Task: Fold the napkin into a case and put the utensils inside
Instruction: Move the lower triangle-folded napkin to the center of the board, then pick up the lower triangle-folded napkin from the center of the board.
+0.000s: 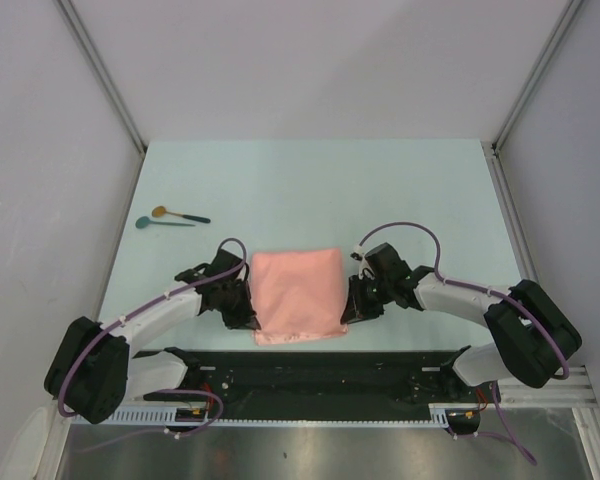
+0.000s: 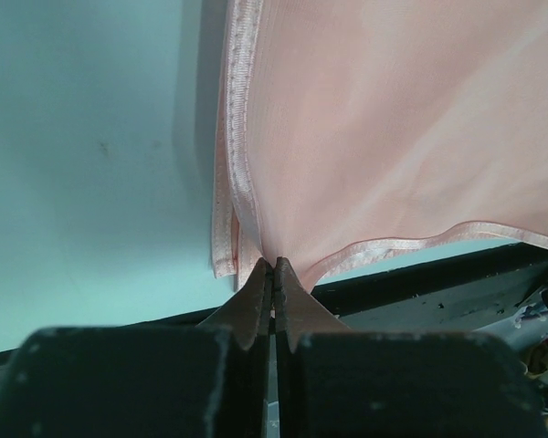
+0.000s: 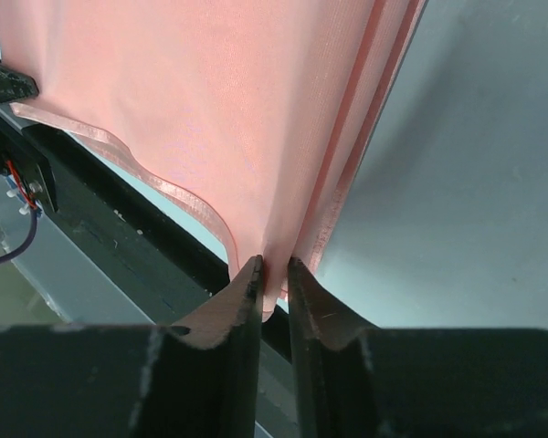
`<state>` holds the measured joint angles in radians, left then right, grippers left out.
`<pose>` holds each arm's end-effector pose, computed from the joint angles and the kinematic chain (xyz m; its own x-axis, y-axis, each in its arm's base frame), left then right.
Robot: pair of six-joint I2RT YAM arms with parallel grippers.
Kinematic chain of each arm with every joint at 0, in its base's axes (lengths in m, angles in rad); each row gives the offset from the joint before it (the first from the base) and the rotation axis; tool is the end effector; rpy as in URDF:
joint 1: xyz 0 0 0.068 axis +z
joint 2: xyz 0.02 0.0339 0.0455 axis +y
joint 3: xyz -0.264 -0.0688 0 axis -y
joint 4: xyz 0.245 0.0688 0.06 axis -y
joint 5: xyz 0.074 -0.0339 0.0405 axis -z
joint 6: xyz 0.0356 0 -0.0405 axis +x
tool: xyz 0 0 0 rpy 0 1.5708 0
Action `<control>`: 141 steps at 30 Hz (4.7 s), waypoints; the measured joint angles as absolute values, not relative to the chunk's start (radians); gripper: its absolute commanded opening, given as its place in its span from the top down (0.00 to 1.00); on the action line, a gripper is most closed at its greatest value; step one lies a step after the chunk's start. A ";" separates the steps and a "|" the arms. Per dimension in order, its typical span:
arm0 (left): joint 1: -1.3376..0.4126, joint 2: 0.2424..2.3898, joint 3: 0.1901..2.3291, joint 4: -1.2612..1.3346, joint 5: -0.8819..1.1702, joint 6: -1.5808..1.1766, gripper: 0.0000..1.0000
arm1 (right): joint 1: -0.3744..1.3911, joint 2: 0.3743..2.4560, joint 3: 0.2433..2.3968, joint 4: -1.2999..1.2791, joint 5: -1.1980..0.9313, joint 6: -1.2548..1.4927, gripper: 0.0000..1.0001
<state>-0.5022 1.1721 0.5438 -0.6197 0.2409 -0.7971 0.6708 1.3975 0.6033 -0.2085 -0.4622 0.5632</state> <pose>0.1584 -0.0967 0.1584 -0.9627 -0.2639 -0.0598 -0.2216 0.8959 -0.3850 0.1828 0.1653 0.1516 -0.9557 -0.1483 -0.2542 -0.2768 0.7465 0.6051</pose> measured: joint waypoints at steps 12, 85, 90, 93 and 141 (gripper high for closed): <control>-0.508 1.172 0.522 -0.608 0.253 -0.813 0.95 | 0.596 1.356 0.603 -0.263 -0.462 0.533 0.91; -0.192 1.476 0.952 -0.518 0.303 -0.620 0.35 | 0.538 1.932 1.224 -0.276 -0.139 0.415 1.00; -0.187 1.485 0.950 -0.495 0.316 -0.619 0.35 | 0.500 1.935 1.224 -0.267 -0.144 0.402 1.00; -0.187 1.515 0.950 -0.471 0.329 -0.620 0.37 | 0.468 1.935 1.224 -0.262 -0.140 0.377 1.00; -0.092 1.078 1.024 -0.662 0.014 -0.668 0.28 | 1.096 2.223 1.776 -0.713 0.265 0.711 0.48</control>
<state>-0.0917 1.0782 1.0245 -0.6624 0.0135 -0.6678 1.0962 2.2234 1.7756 -0.7128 0.2646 0.7109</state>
